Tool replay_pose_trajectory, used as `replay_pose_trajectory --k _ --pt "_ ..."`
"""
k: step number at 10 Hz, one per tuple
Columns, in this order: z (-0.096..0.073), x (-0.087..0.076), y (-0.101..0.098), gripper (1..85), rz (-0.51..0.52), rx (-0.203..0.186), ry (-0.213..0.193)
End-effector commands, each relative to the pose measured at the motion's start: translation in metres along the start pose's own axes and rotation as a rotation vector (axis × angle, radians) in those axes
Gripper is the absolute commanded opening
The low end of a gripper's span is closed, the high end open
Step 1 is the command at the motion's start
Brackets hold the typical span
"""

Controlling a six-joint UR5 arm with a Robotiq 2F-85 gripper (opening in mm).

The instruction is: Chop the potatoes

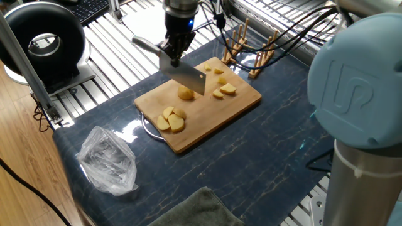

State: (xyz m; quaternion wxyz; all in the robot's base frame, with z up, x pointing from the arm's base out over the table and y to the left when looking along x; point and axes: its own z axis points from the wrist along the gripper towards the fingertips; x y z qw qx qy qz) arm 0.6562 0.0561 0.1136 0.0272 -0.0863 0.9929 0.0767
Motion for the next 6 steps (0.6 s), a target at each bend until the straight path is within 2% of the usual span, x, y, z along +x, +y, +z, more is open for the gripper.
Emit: replay_pose_trajectory --k 1,6 --pt "0.0058 -0.0101 -0.0011 1.0 -0.022 0.003 -0.012" --pt "0.0126 -0.0175 -0.0089 1.0 -0.029 0.017 -0.022"
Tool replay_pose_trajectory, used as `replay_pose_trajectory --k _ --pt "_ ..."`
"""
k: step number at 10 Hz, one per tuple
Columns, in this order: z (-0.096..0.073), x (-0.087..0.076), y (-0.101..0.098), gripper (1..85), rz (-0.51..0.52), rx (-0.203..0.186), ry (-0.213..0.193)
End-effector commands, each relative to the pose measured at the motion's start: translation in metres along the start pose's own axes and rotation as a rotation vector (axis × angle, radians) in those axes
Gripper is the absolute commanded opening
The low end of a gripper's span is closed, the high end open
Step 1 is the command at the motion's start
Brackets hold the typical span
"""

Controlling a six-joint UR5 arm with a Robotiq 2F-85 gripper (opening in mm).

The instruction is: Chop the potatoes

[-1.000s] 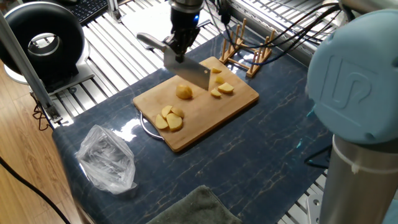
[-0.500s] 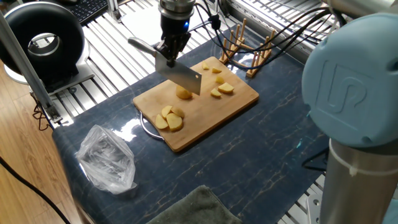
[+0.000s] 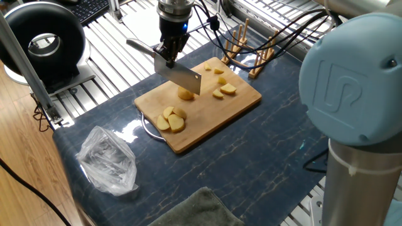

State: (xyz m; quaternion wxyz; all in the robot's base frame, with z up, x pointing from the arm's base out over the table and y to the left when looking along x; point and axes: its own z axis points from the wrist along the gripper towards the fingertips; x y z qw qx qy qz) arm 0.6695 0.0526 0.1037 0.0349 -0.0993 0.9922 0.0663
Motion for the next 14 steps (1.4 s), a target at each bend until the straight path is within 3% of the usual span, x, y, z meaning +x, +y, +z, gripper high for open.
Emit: replay_pose_trajectory --k 1,7,10,11,13,14 --pt "0.004 -0.007 -0.002 1.0 -0.003 -0.003 -0.013" --pt "0.006 -0.009 -0.013 1.0 -0.028 0.001 -0.017" --pt "0.004 -0.007 -0.035 1.0 -0.087 0.018 -0.014" --pt "0.004 -0.007 -0.032 1.0 -0.080 0.007 -0.012" --pt "0.004 -0.001 -0.017 1.0 -0.041 0.017 -0.008" --pt "0.000 0.001 -0.019 1.0 -0.040 0.026 -0.006"
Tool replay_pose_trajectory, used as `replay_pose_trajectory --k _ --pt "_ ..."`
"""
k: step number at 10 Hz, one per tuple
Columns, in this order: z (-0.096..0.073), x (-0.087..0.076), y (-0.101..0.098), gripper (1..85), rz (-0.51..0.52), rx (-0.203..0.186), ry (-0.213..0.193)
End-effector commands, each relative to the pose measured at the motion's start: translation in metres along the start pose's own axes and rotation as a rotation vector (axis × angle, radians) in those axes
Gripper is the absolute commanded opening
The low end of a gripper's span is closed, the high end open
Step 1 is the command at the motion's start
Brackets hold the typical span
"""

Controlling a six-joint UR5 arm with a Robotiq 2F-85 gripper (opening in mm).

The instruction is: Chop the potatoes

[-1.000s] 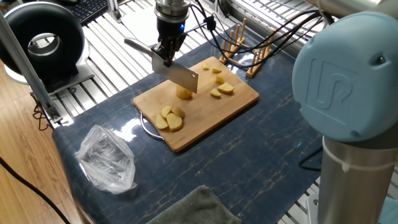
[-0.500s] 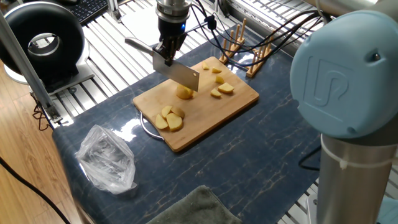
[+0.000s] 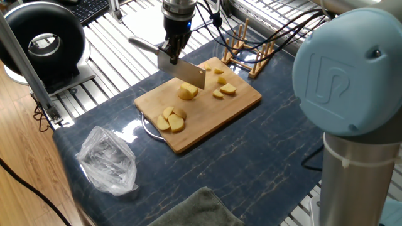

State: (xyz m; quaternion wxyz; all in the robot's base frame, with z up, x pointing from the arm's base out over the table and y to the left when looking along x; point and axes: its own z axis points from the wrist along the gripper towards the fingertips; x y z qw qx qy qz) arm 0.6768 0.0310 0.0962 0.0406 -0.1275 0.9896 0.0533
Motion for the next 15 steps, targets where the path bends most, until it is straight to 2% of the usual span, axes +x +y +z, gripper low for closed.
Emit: replay_pose_trajectory --k 1,4,6,9,10,15 --pt "-0.006 0.006 0.000 1.0 0.011 0.014 0.002" --pt "-0.003 0.009 -0.004 1.0 0.009 0.012 -0.001" --pt "-0.005 0.019 -0.010 1.0 0.034 0.045 0.027" --pt "-0.003 0.022 -0.004 1.0 0.083 0.034 0.039" --pt "-0.005 0.025 -0.009 1.0 0.075 0.052 0.049" --pt "-0.034 0.020 -0.017 1.0 0.006 0.082 0.069"
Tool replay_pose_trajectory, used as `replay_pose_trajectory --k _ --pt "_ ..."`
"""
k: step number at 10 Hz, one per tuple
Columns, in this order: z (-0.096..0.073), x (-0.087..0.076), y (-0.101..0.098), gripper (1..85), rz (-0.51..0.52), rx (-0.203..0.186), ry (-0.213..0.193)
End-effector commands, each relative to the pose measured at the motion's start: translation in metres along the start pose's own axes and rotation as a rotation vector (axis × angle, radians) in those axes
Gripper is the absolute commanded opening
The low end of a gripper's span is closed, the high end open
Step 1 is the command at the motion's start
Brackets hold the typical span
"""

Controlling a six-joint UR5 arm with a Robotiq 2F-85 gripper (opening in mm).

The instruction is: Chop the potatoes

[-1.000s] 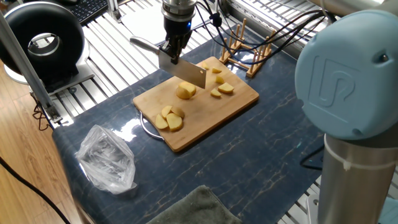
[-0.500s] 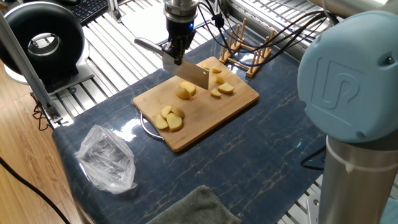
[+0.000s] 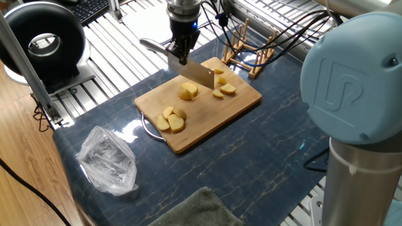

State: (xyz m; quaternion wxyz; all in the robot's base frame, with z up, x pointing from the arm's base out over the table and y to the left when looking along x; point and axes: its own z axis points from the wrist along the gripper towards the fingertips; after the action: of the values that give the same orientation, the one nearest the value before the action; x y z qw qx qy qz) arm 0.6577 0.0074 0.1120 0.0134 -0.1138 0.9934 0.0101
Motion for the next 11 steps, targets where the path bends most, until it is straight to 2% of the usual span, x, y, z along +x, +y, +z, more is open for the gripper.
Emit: replay_pose_trajectory --k 1,3,4,5,6,7,9,11 --pt "-0.025 -0.002 -0.006 1.0 -0.049 0.002 0.005" --pt "-0.036 -0.002 -0.009 1.0 -0.083 0.000 0.000" --pt "-0.035 -0.002 -0.014 1.0 -0.088 0.018 0.005" --pt "-0.033 -0.002 -0.013 1.0 -0.077 0.012 0.008" --pt "-0.032 -0.001 -0.013 1.0 -0.060 0.004 0.013" --pt "-0.030 -0.002 -0.011 1.0 -0.054 -0.028 0.008" --pt "-0.029 -0.002 -0.017 1.0 -0.047 -0.010 0.011" --pt "-0.029 0.004 -0.016 1.0 -0.018 -0.012 0.033"
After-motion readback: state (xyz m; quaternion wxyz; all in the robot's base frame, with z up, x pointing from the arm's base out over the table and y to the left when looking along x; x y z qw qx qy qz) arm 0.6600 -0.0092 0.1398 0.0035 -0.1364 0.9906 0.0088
